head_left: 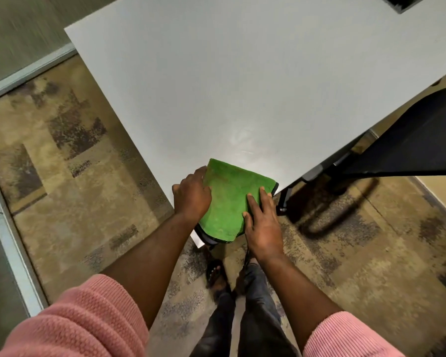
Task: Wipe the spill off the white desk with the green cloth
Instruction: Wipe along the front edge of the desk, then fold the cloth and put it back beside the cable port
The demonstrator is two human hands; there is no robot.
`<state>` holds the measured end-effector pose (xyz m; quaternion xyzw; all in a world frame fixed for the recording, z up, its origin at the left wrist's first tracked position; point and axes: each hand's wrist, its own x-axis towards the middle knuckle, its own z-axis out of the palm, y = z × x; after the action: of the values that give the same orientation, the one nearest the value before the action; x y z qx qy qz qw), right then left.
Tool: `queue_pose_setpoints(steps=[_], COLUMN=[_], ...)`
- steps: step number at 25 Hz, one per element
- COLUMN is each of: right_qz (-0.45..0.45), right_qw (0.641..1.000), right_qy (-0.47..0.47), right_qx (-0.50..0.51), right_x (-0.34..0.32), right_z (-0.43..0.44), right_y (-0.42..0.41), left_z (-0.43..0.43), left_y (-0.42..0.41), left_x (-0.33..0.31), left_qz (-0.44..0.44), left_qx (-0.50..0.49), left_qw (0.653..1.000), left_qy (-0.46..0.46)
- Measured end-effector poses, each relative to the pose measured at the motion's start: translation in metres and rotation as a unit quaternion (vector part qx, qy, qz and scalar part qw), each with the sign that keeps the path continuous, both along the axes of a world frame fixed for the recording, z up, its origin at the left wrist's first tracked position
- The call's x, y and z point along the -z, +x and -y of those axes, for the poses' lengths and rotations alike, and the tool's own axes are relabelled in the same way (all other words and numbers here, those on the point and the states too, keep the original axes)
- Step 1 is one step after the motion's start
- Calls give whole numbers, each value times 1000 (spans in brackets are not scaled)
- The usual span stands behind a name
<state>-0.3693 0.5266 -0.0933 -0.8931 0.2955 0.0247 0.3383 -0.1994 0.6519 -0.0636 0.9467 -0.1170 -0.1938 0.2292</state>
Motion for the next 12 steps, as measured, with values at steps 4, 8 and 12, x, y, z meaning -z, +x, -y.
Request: queue_pose_setpoints(steps=[4,8,12], right_qz=[-54,-15,13], right_qw=[994,992,991], right_qy=[-75,-113,-125], right_qx=[-56,-55,-51], right_x=[-4,-4,-2], right_z=[11,13,13], right_y=[6,11,14], left_z=[-3,-18,-26], left_y=[9,6,17], left_x=[-10,-8,-7], left_qz=[-59,-30,-42], left_qx=[-49,89,216], left_qw=[994,994,975], left_qy=[-82,-53,30])
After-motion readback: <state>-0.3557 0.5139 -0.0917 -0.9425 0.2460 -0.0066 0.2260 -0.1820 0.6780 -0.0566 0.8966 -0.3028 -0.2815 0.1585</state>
